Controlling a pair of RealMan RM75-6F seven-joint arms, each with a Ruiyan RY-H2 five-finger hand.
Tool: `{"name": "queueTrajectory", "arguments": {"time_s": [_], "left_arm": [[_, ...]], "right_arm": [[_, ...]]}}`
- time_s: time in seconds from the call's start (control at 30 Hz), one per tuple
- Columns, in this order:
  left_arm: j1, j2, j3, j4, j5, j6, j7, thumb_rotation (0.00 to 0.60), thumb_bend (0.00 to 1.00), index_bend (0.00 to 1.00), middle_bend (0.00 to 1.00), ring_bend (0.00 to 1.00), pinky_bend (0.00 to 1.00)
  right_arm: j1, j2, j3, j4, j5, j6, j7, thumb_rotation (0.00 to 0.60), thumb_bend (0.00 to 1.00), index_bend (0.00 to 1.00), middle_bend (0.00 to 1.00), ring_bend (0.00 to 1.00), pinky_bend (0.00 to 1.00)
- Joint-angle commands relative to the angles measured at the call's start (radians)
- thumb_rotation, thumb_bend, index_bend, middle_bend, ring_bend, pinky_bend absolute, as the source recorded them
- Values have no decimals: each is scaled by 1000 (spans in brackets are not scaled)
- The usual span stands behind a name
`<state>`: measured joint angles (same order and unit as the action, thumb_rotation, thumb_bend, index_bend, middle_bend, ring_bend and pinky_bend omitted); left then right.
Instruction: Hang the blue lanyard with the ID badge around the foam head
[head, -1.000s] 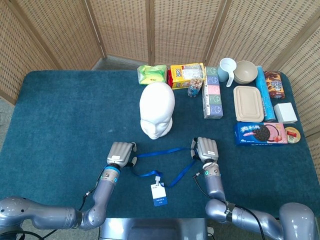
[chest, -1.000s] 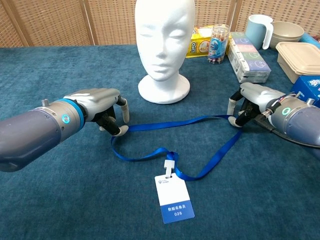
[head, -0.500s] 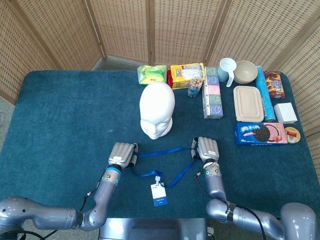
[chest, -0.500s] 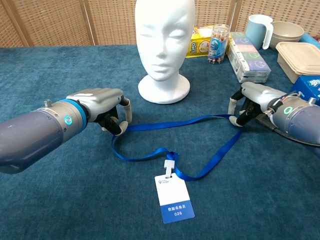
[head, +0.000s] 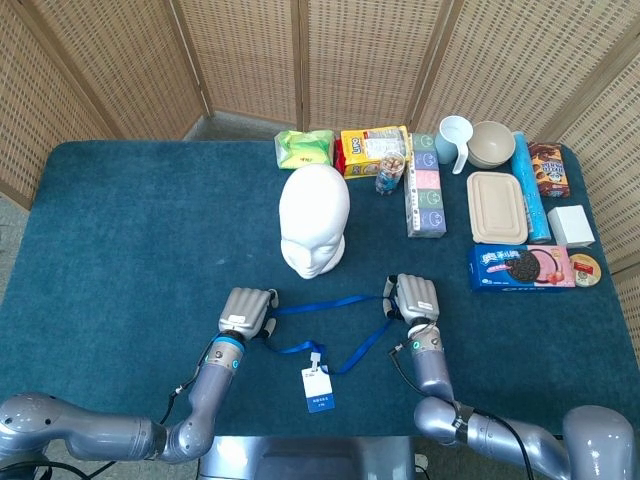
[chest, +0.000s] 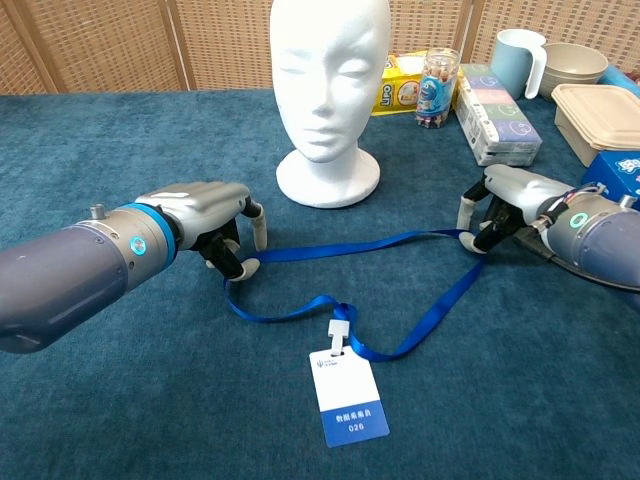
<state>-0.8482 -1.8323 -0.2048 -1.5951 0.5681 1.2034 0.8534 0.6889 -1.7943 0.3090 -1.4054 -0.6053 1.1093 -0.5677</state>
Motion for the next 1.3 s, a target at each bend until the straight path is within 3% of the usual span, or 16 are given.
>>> {"name": "queueTrajectory", "arguments": {"time_s": [0.03,0.3,0.9,1.3], "left_arm": [[0,1,0,-2,2,2,-1,538,348,390,849,1000,1000],[1,-1,2,-3,-2,1,-1,542,312,390,849,1000,1000],[12,-3,7,-9,-4,13,-4,538,402,390,868,1000,1000],[11,-6,4,-12,-15,13,3,540,438,465,875,1000,1000]], "right_arm": [[0,1,0,-1,0,-1,1,600,547,587,1000,1000,1000],[-2,3,-2,-5,-2,-1,9,600,548,587,1000,1000,1000],[-1,5,-4,-11,-1,-5,20,600,549,587,1000,1000,1000],[-3,8,-4,-11,4,-5,24,600,550,587,1000,1000,1000]]}}
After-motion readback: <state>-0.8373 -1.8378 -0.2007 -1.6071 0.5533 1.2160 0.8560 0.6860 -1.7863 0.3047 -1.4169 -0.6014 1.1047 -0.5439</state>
